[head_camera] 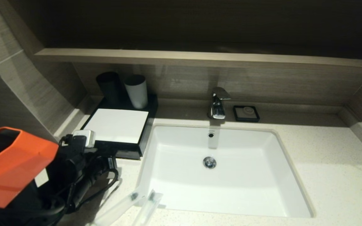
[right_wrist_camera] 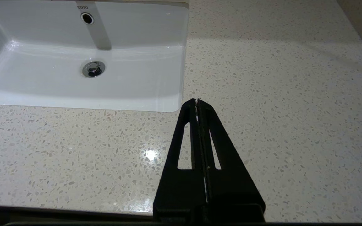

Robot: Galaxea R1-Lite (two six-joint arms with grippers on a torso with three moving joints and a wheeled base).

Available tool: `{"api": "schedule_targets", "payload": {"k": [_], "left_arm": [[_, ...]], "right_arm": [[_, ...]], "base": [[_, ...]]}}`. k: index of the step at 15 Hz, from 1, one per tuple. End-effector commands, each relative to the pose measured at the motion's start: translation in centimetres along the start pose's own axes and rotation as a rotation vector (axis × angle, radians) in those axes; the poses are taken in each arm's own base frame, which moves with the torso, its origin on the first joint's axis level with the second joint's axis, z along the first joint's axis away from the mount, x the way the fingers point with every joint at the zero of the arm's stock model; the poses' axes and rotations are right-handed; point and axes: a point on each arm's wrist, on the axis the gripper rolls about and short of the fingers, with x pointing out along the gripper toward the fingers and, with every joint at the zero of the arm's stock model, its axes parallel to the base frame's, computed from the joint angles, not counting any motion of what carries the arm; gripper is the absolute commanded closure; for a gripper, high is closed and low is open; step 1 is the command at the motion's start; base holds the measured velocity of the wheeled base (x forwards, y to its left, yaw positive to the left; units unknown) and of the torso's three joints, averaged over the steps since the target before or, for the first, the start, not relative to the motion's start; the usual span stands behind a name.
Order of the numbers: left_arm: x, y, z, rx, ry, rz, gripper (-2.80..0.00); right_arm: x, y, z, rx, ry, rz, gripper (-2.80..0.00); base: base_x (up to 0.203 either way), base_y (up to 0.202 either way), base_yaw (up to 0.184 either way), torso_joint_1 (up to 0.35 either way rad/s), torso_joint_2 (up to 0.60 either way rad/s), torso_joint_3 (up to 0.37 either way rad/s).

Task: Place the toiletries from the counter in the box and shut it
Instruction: Open the drawer

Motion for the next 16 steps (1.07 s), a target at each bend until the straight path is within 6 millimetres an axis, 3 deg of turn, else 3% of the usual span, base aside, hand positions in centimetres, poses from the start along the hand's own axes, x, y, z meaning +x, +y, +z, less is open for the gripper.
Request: {"api": "schedule_targets", "payload": {"k": [1, 16], "left_arm": [[0.0, 0.0, -0.4, 0.003, 0.014, 0.003, 0.00], [-1.9, 0.5, 0.2, 0.015, 0.059, 0.004, 0.00]], "right_arm": [[0.0, 0.0, 0.0, 0.000, 0.001, 0.000, 0.00], [0.0, 0.0, 0.0, 0.000, 0.001, 0.000, 0.00]], "base": [[0.000, 0.000, 0.000, 0.000, 0.00, 0.000], [0.000, 0.000, 0.000, 0.000, 0.00, 0.000]]}}
